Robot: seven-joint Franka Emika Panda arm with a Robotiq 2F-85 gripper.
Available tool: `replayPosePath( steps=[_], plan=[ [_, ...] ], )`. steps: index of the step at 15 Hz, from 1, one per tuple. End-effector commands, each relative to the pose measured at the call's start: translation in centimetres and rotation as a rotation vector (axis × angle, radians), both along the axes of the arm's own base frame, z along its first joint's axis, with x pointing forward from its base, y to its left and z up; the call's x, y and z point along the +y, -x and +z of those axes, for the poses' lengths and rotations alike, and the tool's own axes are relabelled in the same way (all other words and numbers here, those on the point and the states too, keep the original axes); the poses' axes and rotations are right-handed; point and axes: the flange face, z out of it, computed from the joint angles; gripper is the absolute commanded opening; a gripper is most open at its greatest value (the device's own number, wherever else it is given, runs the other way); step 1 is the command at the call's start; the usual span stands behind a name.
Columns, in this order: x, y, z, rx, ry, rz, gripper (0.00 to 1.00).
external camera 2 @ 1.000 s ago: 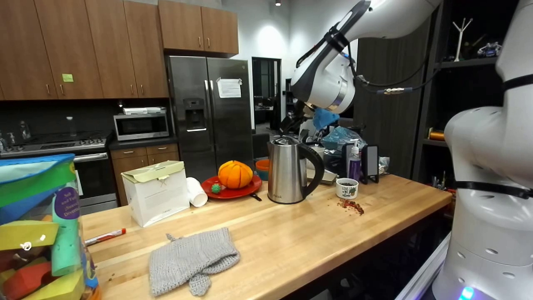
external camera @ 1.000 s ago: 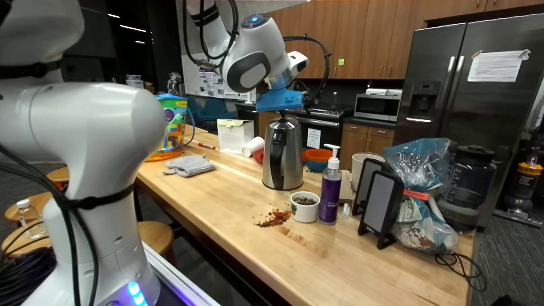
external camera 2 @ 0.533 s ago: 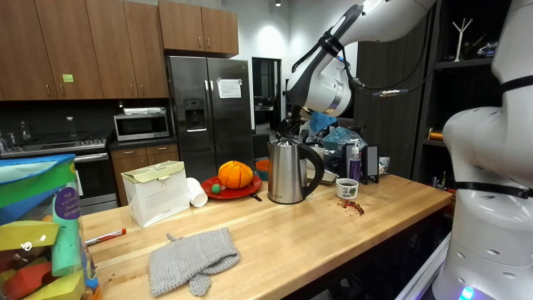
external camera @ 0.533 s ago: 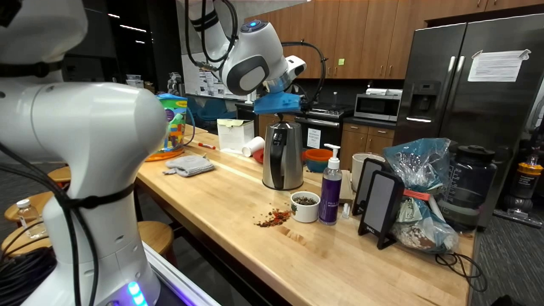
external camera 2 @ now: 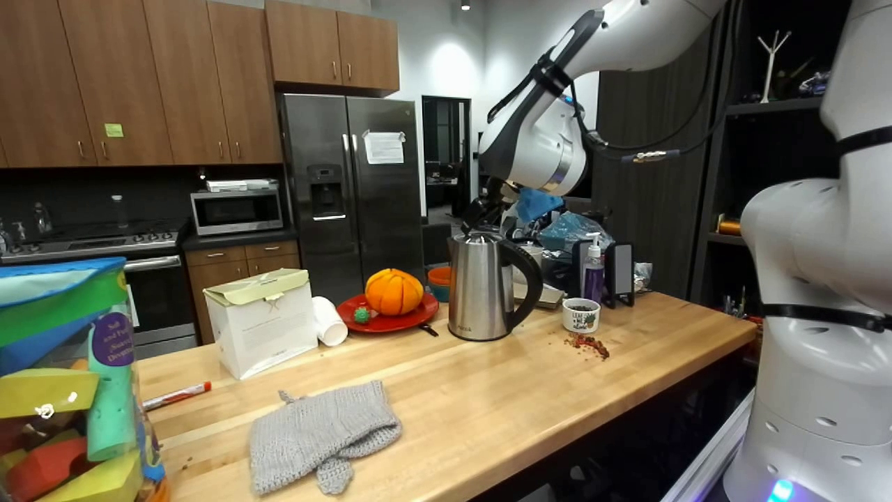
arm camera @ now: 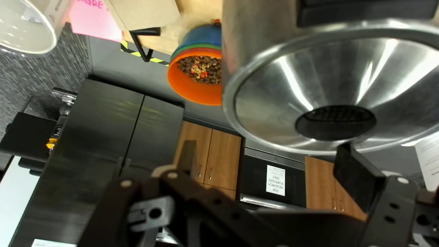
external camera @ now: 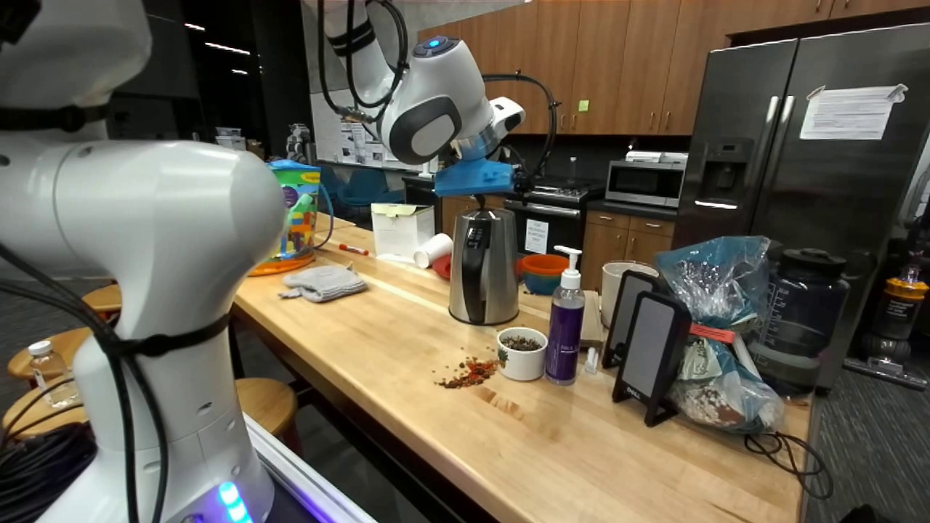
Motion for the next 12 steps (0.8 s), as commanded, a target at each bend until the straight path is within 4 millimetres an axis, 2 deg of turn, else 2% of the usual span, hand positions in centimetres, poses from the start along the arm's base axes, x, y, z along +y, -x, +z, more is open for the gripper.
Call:
replayPosePath(
  steps=[1, 6, 9, 12],
  plan=[
    [-0.7, -0.3, 0.0, 0.004, -0.005, -0.021, 1.0],
    [-1.6, -0.2, 2.6, -0.066, -0.025, -0.034, 1.0],
    [-2.4, 1.1, 4.5, -0.126, -0.033, -0.033, 1.0],
    [-3.3, 3.2, 5.5, -0.154, -0.03, -0.04, 1.0]
  ],
)
